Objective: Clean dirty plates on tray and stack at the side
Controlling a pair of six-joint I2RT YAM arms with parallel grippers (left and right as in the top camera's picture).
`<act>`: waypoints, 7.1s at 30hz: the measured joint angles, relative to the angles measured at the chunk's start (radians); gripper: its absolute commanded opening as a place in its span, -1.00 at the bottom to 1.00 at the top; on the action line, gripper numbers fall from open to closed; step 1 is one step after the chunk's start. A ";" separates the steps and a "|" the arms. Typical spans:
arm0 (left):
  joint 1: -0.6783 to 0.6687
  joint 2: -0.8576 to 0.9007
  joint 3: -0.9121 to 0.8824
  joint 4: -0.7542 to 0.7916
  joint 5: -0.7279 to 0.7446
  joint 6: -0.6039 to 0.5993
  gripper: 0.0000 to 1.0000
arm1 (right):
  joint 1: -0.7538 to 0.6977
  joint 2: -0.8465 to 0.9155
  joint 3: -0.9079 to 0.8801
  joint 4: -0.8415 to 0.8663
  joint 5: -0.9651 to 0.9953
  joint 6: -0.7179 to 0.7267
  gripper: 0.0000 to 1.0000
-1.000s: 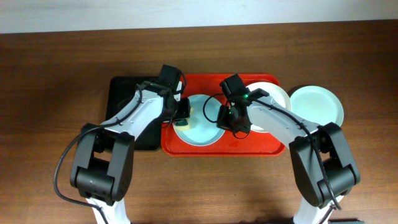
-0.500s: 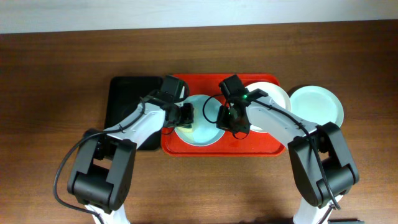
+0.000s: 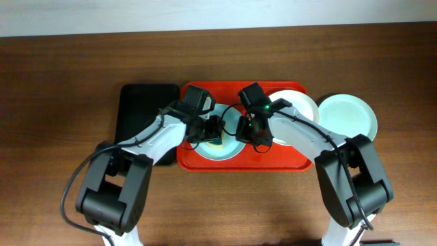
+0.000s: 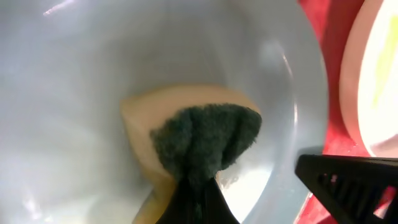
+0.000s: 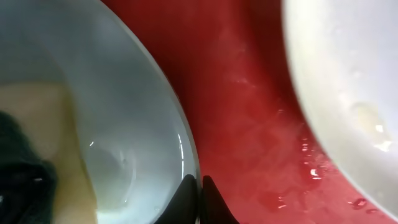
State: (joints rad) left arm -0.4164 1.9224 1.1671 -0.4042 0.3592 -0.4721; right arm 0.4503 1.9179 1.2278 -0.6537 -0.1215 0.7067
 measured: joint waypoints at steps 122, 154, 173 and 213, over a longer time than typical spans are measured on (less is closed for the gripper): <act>0.307 -0.173 0.081 -0.267 -0.396 0.309 -1.00 | 0.011 0.002 0.000 0.001 -0.019 0.003 -0.90; 0.414 -0.098 0.255 -0.417 -0.437 0.344 0.75 | 0.011 0.002 0.000 0.000 -0.014 0.001 -0.53; 0.569 -0.212 0.297 -0.394 -0.529 0.341 0.99 | 0.011 0.024 0.001 0.050 0.035 0.000 -0.86; 0.569 -0.212 0.297 -0.394 -0.529 0.341 0.99 | -0.029 -0.019 0.224 -0.133 -0.242 -0.153 -0.92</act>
State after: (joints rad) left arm 0.1528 1.7103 1.4643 -0.7982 -0.1696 -0.1314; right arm 0.4213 1.8988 1.4517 -0.7868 -0.3637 0.5537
